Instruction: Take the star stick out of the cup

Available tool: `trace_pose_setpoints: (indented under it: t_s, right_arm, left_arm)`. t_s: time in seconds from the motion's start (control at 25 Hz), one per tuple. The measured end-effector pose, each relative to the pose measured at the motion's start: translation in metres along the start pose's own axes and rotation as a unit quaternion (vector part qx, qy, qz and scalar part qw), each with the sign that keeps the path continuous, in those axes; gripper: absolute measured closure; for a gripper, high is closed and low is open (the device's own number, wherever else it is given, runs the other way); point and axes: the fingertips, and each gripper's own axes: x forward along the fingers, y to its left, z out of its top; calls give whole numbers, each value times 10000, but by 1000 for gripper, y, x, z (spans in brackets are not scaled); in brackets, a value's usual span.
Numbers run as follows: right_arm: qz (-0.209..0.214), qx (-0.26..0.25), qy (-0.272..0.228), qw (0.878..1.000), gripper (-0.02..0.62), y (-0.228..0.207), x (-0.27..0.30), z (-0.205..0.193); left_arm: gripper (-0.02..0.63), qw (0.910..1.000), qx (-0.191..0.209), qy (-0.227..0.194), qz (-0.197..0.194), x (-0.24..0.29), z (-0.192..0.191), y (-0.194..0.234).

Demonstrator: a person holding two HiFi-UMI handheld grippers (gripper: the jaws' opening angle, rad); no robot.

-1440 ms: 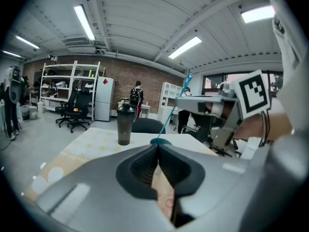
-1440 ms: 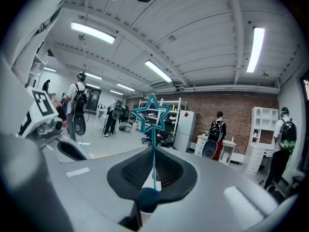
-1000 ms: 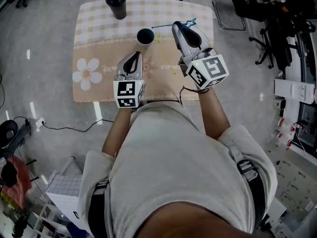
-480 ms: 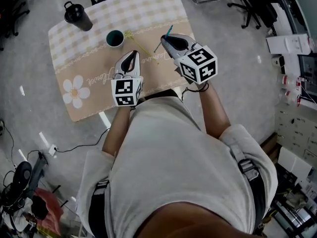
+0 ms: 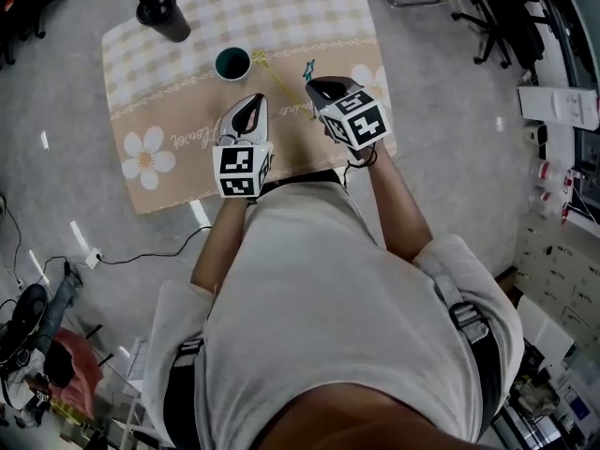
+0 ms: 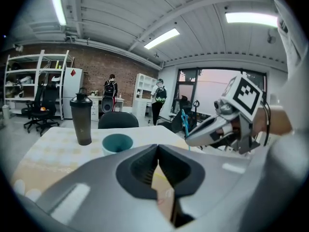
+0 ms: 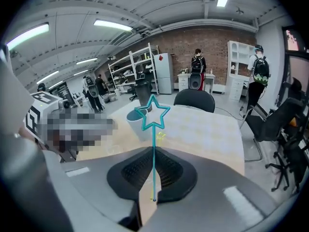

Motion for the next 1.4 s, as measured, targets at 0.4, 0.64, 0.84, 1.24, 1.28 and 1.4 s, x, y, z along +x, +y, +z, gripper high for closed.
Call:
trace_pose_setpoints:
  t_s: [0.4, 0.64, 0.84, 1.24, 1.28, 1.4]
  right_arm:
    - [-19, 280, -269, 9992, 580, -18, 62, 10]
    - [192, 149, 59, 9997, 583, -15, 112, -1]
    - [383, 81, 335, 9987, 583, -15, 141, -9]
    - [442, -11, 580, 9973, 578, -11, 162, -19]
    - [379, -37, 606, 9974, 578, -13, 164, -20]
    - [194, -127, 633, 9977, 568, -19, 168, -21]
  left_arm:
    - [603, 9979, -320, 383, 406, 14, -22, 31]
    - [603, 9937, -626, 599, 716, 21, -40, 52]
    - [603, 9893, -812, 650, 1022, 17, -49, 69]
    - [603, 9859, -944, 660, 1210, 12, -55, 75]
    - [603, 9859, -942, 659, 1216, 10, -55, 75]
    - [603, 9854, -949, 642, 1263, 4, -57, 78]
